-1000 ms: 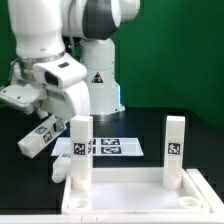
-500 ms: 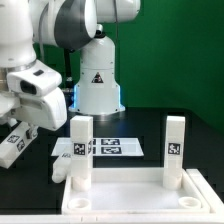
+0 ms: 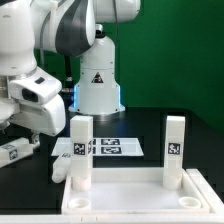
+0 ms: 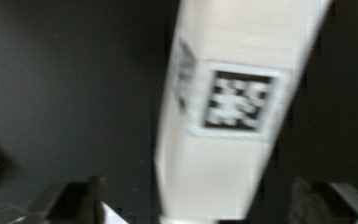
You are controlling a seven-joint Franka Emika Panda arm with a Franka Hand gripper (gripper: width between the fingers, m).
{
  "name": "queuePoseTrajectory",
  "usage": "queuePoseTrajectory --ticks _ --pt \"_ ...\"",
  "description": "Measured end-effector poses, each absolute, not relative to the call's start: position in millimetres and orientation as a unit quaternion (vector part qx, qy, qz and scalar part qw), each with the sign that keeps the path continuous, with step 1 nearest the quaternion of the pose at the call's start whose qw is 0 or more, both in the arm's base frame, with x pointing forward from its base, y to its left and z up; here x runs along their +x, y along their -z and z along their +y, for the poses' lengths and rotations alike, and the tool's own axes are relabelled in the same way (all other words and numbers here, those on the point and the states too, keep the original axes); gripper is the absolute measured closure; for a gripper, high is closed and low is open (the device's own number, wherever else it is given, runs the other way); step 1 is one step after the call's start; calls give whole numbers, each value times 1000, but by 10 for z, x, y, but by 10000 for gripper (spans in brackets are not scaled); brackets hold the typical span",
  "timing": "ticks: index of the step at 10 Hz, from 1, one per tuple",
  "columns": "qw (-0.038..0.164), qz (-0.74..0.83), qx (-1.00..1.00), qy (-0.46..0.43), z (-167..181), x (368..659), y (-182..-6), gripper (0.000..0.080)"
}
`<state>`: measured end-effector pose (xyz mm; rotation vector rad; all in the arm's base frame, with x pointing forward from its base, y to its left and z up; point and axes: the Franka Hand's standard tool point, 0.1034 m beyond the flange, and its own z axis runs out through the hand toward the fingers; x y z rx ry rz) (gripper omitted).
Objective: Assemble desk
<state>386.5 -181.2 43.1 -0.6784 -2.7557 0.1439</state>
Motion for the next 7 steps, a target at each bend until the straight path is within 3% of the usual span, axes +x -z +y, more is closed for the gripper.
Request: queuePoseTrajectory --ticks 1,2,4,7 --pt "148 -954 -256 -53 -1817 3863 -433 257" --pt "139 -951 -270 -54 -1840 3896 -503 169" --pt "101 -899 -417 -83 -1869 4051 -721 155" --pt "62 -785 -607 -106 -1692 4195 -792 151"
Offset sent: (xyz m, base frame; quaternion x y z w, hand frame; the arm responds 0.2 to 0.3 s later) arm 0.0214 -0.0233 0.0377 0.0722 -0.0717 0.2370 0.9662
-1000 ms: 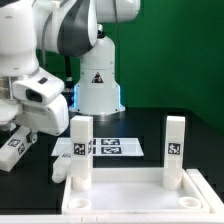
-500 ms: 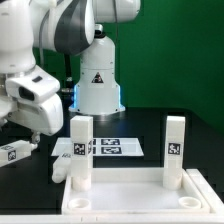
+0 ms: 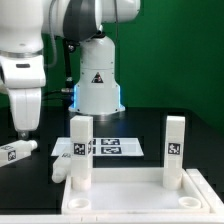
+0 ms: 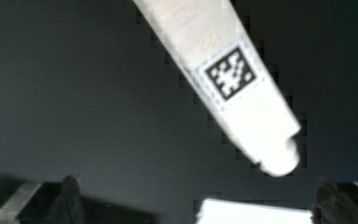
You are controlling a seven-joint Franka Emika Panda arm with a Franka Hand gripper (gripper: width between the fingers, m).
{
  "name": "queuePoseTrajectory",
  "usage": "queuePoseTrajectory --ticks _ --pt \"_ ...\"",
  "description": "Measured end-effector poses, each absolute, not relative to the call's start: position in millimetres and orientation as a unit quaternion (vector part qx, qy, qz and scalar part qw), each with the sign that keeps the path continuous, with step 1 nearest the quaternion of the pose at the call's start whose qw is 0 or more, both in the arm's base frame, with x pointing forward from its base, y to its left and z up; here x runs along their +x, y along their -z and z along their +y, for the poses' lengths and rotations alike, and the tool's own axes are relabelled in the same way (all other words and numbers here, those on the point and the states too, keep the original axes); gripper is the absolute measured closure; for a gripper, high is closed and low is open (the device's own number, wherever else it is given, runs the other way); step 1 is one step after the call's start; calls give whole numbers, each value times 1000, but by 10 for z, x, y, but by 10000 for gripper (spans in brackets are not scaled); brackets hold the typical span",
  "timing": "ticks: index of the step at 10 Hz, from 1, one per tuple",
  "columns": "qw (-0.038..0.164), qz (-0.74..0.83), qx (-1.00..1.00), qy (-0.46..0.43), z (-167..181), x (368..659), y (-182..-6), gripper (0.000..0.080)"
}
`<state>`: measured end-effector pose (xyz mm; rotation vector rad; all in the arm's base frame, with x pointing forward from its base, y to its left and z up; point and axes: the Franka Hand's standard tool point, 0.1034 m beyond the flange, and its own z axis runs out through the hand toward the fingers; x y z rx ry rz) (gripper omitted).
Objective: Assemble desk
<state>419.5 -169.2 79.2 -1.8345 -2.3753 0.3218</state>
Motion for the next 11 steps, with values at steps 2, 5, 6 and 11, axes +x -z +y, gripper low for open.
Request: queuePoseTrajectory --ticks 2,5,6,11 --pt "58 -745 -655 -111 -1720 4167 -767 151" --pt "33 -621 -774 -118 -1748 4329 -810 151" --pt "24 -581 -805 -117 -1760 4425 -831 151" --pt "4 -298 -945 -131 -1733 4483 -841 151"
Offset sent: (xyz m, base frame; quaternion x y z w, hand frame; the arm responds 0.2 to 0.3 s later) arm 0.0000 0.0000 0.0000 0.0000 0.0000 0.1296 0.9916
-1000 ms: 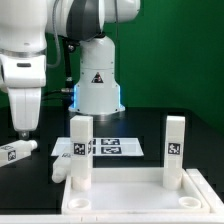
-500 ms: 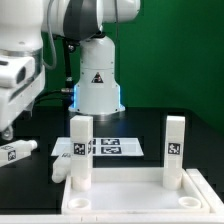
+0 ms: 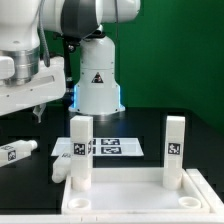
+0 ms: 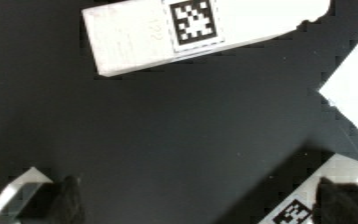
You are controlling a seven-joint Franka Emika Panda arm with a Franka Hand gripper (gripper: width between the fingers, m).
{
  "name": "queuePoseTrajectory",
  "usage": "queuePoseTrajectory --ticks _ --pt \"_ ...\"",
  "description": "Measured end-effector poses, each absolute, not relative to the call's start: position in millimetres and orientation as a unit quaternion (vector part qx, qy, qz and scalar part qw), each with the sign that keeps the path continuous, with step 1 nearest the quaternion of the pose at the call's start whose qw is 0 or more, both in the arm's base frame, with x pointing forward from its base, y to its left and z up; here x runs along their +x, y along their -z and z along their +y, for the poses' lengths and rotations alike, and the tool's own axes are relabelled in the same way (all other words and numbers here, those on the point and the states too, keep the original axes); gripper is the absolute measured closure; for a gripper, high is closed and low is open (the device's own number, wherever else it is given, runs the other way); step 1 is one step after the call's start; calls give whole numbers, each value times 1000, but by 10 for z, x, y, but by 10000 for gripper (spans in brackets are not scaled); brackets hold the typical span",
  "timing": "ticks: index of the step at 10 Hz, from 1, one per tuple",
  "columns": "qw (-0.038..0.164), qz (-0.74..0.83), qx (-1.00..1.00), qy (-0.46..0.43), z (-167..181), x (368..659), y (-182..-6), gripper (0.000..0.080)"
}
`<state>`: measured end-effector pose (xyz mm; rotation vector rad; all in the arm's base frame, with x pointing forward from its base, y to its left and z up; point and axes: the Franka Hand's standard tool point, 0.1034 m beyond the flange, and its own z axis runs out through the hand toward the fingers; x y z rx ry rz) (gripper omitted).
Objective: Assemble desk
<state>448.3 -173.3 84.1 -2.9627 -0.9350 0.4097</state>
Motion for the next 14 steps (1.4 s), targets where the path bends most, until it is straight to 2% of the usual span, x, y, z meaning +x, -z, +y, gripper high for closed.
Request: queuePoseTrajectory --ticks 2,3,4,6,9,10,11,12,14 --pt "1 -239 -962 -129 -1724 4488 -833 151" --pt "-7 -162 -979 -126 -1789 4531 -836 151" --pt "-4 -77 -990 -122 -1858 4541 -803 151" --pt "22 79 -986 -144 -1907 4493 -736 151" --pt "10 152 -979 -137 -1852 4544 -710 151" --pt "18 178 -974 -140 -1840 4539 -696 151" --pt "47 231 -960 -153 -1885 4528 -668 151" --pt "66 230 -951 -194 -1994 4504 -675 151" --pt "104 241 -939 -222 -2127 4521 -644 151"
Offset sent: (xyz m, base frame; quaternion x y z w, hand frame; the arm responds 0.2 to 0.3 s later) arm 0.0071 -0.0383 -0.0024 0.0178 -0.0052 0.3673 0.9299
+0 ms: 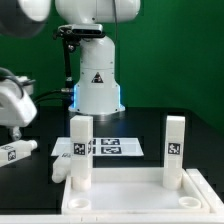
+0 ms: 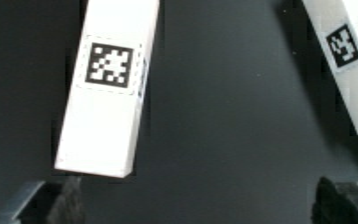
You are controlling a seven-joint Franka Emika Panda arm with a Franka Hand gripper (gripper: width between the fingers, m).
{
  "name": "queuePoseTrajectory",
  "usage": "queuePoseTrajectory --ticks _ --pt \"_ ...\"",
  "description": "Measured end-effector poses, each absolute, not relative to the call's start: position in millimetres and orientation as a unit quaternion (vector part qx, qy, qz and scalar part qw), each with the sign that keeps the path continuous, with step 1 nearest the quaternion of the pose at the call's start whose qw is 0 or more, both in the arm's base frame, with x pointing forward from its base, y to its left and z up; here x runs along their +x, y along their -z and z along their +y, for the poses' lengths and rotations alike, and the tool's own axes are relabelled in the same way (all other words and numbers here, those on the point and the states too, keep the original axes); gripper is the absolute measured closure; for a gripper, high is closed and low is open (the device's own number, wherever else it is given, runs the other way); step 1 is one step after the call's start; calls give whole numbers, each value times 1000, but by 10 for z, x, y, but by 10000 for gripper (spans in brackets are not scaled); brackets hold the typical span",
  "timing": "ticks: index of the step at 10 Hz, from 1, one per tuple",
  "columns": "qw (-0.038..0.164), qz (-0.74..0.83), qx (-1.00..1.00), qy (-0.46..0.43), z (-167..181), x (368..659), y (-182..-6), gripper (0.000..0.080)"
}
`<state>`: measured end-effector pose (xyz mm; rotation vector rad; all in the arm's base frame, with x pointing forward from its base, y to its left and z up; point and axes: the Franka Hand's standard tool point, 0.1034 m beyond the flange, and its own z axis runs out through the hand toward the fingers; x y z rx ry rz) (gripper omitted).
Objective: Assemble desk
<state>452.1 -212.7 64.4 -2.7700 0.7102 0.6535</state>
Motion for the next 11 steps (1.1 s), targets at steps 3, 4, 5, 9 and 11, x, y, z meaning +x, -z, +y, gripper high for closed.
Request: queuePoseTrajectory --ticks 3,4,5,9,11 --pt "128 230 -914 -308 -2063 4442 -586 151" --pt "141 227 -899 -346 -2048 4402 -581 151" --pt "162 228 -870 -407 -2063 4315 -582 151" --pt "184 214 -817 -504 -2260 4414 -417 151" --pt "184 218 -814 -506 -2265 4399 -410 151"
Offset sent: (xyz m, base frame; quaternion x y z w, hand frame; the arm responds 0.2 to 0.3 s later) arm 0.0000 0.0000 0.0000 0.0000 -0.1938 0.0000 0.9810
